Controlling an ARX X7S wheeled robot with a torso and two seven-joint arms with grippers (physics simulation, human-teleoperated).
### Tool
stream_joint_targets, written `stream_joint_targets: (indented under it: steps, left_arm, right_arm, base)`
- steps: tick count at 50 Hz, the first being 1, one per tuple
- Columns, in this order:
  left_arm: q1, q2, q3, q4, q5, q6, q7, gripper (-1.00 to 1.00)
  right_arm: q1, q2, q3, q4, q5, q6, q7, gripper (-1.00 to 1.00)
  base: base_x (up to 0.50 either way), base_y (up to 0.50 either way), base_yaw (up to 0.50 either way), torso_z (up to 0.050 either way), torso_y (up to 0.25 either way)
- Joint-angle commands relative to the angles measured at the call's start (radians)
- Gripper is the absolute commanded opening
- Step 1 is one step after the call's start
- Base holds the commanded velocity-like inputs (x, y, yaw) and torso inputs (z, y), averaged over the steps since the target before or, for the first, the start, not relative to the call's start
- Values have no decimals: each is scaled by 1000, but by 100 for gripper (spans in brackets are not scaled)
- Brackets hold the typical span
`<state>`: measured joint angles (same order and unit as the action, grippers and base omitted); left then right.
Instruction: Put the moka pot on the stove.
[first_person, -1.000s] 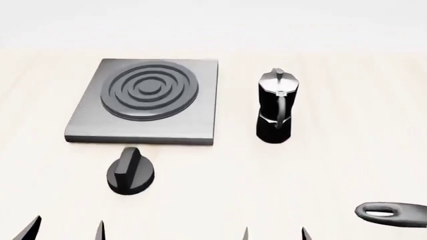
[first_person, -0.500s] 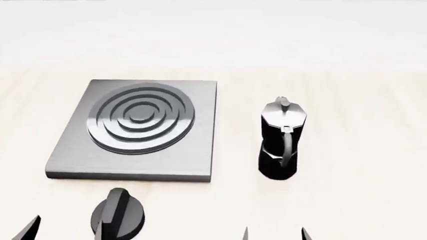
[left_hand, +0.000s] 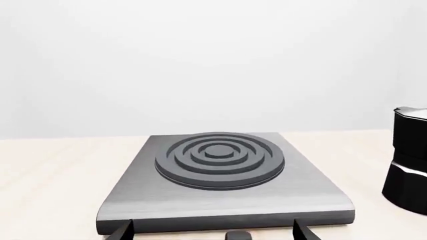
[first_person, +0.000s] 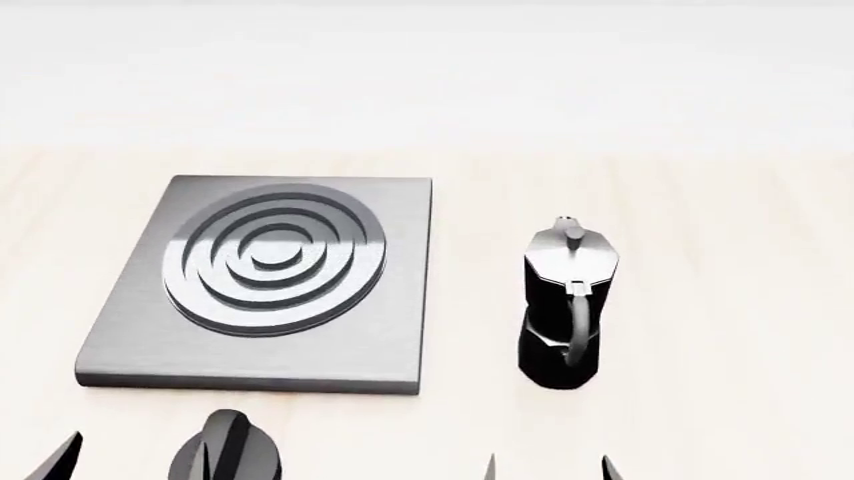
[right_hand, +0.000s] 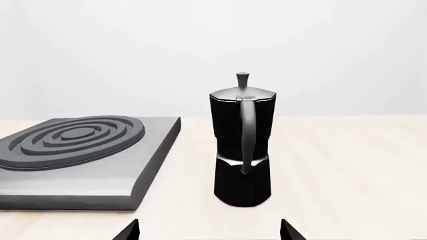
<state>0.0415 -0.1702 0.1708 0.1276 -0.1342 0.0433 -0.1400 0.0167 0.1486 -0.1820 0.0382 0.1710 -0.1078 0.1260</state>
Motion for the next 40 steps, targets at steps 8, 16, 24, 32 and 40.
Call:
stream_joint_targets:
  steps: [8,16,24,32,40]
  left_arm:
    - [-3,-9,11,-3,-8,2,-12,100]
    - [-3,-13,17,-7,-10,7,-16,100]
    - [0,-24,19,36,-17,-23,-25,100]
    - [-1,-28,23,33,-20,-20,-29,100]
    - [-6,-30,28,16,-23,-6,-31,100]
  right_arm:
    - [3,11,-16,10,5,-29,4,100]
    - [5,19,-27,13,-7,-35,9,100]
    - [6,24,-33,14,-5,-39,11,100]
    - [7,26,-36,15,1,-42,15,100]
    - [7,28,-39,16,9,-44,19,100]
  base:
    - [0,0,0,0,0]
    - [0,19,0,0,0]
    - [0,242,0,0,0]
    - [0,433,0,0,0]
    - [0,431,0,0,0]
